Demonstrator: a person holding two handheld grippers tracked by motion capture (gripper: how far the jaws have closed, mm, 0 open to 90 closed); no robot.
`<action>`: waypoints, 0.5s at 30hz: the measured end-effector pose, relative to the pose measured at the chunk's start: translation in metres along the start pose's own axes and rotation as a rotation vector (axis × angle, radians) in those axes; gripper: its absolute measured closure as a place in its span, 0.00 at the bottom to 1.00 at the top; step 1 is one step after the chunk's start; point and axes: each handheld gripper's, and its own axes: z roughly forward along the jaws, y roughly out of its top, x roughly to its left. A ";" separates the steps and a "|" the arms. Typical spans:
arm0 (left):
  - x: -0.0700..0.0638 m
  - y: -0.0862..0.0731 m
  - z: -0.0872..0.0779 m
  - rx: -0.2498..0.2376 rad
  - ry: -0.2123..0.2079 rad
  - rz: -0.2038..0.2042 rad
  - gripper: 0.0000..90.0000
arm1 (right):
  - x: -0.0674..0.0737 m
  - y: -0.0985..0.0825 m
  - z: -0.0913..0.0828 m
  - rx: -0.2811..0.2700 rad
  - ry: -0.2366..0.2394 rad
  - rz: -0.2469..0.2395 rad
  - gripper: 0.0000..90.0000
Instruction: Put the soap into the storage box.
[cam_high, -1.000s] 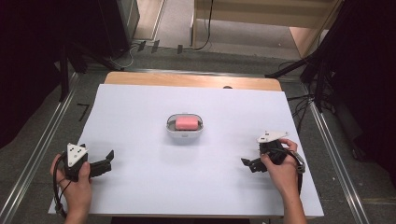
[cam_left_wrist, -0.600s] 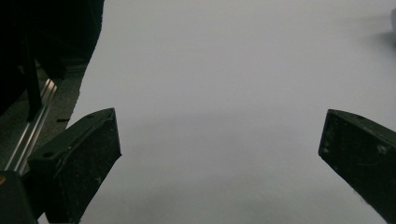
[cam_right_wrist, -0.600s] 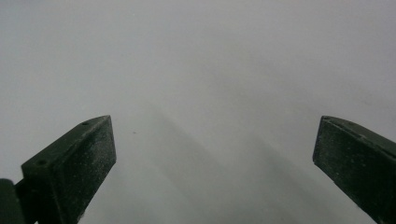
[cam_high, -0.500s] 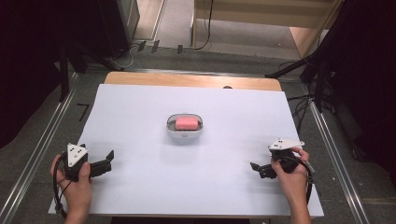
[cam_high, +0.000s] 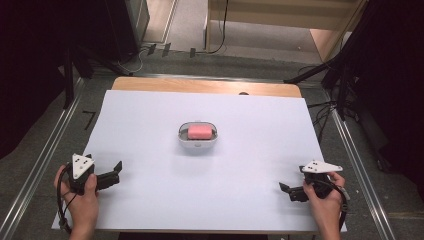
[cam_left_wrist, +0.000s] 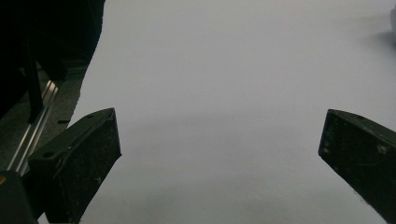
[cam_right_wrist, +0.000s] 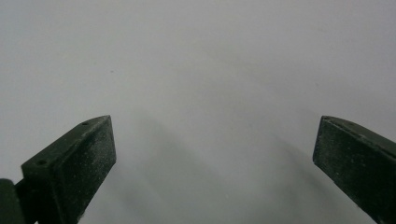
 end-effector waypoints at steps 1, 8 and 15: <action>0.000 0.000 0.000 0.000 0.000 0.001 0.00 | -0.001 -0.003 -0.002 -0.006 0.001 0.006 0.00; 0.000 0.000 0.000 0.001 -0.001 -0.001 0.00 | -0.004 -0.020 -0.018 -0.052 -0.020 0.034 0.00; 0.000 0.000 0.000 0.002 0.000 0.001 0.00 | -0.011 -0.034 -0.032 -0.093 -0.026 0.055 0.00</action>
